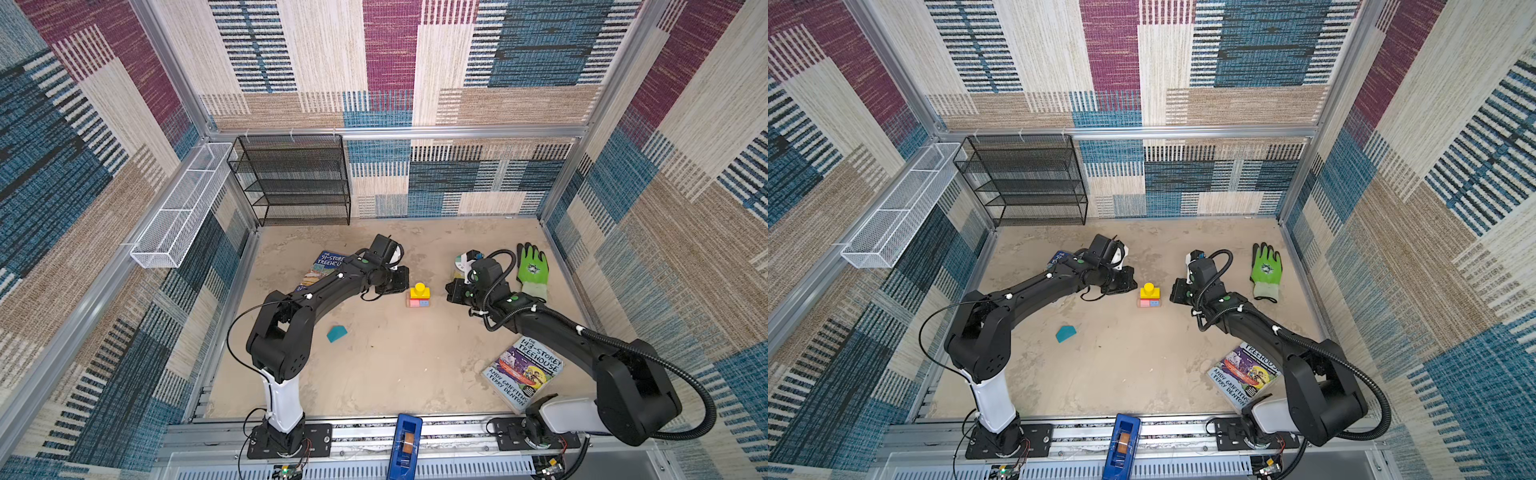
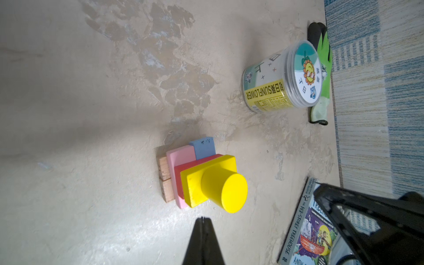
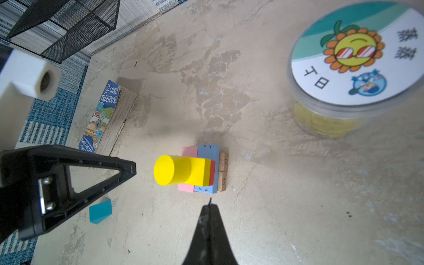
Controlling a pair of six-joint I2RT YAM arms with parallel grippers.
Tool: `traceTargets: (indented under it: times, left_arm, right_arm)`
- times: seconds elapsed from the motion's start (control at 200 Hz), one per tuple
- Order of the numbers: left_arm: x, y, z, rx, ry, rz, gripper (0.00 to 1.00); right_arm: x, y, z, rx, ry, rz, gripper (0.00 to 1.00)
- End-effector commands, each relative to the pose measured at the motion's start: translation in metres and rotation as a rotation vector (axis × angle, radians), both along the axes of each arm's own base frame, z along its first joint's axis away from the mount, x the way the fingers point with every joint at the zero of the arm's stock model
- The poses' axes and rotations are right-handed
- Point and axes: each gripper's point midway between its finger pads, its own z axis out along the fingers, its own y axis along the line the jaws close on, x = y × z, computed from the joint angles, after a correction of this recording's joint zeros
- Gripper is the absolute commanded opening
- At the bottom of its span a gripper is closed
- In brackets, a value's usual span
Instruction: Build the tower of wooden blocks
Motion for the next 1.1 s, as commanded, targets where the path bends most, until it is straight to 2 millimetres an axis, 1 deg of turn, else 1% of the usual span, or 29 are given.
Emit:
traceTargets:
  times: [0.0, 0.205, 0.671, 0.931, 1.096]
  left_arm:
    - [0.001, -0.010, 0.001, -0.026, 0.009, -0.014, 0.00]
    - [0.001, -0.015, -0.008, -0.012, 0.031, -0.024, 0.00]
    - [0.001, -0.017, -0.012, -0.001, 0.036, -0.025, 0.00]
    - [0.002, -0.009, -0.012, 0.038, 0.027, -0.006, 0.00]
    - [0.002, 0.004, -0.002, 0.090, -0.003, 0.015, 0.00]
  right_arm:
    - [0.004, -0.002, 0.004, 0.001, -0.027, -0.015, 0.00]
    - [0.003, -0.002, 0.003, -0.001, -0.025, -0.017, 0.00]
    - [0.003, -0.003, 0.002, -0.002, -0.025, -0.022, 0.00]
    - [0.003, -0.002, 0.002, 0.003, -0.024, -0.017, 0.00]
    - [0.002, -0.003, 0.007, 0.006, -0.032, -0.018, 0.00]
